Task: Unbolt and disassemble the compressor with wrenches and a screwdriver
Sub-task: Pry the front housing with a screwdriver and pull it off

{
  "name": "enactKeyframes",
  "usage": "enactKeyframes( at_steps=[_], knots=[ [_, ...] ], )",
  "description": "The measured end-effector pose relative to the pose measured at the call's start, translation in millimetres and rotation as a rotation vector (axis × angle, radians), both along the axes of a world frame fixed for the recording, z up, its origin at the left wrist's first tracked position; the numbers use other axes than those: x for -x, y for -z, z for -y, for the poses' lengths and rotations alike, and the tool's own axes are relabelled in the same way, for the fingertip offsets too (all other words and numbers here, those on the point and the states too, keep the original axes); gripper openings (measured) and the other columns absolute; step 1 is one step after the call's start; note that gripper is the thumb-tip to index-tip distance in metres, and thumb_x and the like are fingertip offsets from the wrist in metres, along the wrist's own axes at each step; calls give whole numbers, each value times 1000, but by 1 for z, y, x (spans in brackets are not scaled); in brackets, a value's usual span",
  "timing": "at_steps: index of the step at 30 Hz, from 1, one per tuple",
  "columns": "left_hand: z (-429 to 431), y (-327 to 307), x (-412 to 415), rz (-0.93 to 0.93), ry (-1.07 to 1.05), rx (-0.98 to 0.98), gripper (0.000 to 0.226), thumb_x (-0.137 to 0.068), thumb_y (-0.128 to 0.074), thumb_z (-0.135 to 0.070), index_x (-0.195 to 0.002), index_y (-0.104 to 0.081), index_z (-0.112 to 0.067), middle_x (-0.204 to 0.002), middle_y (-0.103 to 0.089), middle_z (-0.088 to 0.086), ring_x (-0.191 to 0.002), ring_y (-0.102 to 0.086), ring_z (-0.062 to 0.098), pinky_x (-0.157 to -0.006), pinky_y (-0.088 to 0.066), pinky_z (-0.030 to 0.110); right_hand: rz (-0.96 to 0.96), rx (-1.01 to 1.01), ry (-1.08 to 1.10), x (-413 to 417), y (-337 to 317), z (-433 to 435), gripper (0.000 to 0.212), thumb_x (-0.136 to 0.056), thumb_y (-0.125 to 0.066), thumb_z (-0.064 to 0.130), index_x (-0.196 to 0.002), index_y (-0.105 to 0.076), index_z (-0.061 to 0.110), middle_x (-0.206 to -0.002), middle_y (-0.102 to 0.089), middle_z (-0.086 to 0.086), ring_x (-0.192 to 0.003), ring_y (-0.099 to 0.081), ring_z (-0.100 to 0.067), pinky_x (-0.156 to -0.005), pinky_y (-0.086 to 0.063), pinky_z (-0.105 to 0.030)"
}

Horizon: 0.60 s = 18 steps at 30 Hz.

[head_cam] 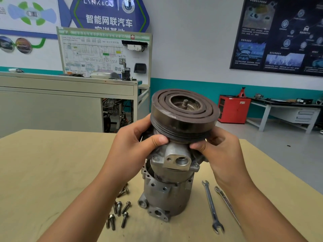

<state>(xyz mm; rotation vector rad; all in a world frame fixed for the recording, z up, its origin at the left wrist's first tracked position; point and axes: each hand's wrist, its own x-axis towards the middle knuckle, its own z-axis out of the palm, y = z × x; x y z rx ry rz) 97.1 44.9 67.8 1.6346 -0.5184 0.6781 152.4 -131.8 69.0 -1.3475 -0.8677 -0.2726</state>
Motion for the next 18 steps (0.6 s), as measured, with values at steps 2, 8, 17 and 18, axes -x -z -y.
enactKeyframes(
  at_steps=[2, 8, 17, 18],
  knots=[
    [3, -6, 6, 34, -3, -9, 36, -72, -66, -31, -108, -68, -31, -102, -72, -10, -100, -66, 11, -80, -50, 21, 26, 4, 5, 6, -6, 5, 31, -49, -75, 37, -79, -74, 43, -79, -73, 16, -73, -65, 3, -57, -46, -10],
    [18, -5, 30, 76, -27, 1, 36, -71, -67, -32, -107, -69, -35, -101, -72, -12, -97, -66, 6, -77, -48, 17, 80, 63, 18, 32, -16, 23, 35, -48, -79, 33, -81, -73, 46, -84, -73, 19, -83, -65, 4, -66, -49, -12],
    [46, 17, 57, -42, -42, -16, 33, -73, -68, -17, -106, -71, -23, -100, -73, -8, -97, -67, 8, -78, -50, 18, -93, 69, 63, 54, 15, 50, 33, -53, -74, 14, -74, -76, 38, -75, -73, 10, -67, -64, 1, -53, -47, -13],
    [48, 20, 59, -60, -30, -19, 33, -73, -69, -16, -105, -71, -23, -100, -73, -8, -98, -67, 8, -79, -51, 20, -101, 71, 71, 56, 19, 54, 34, -53, -73, 14, -75, -76, 39, -74, -73, 9, -62, -62, 2, -51, -44, -11]
  ],
)
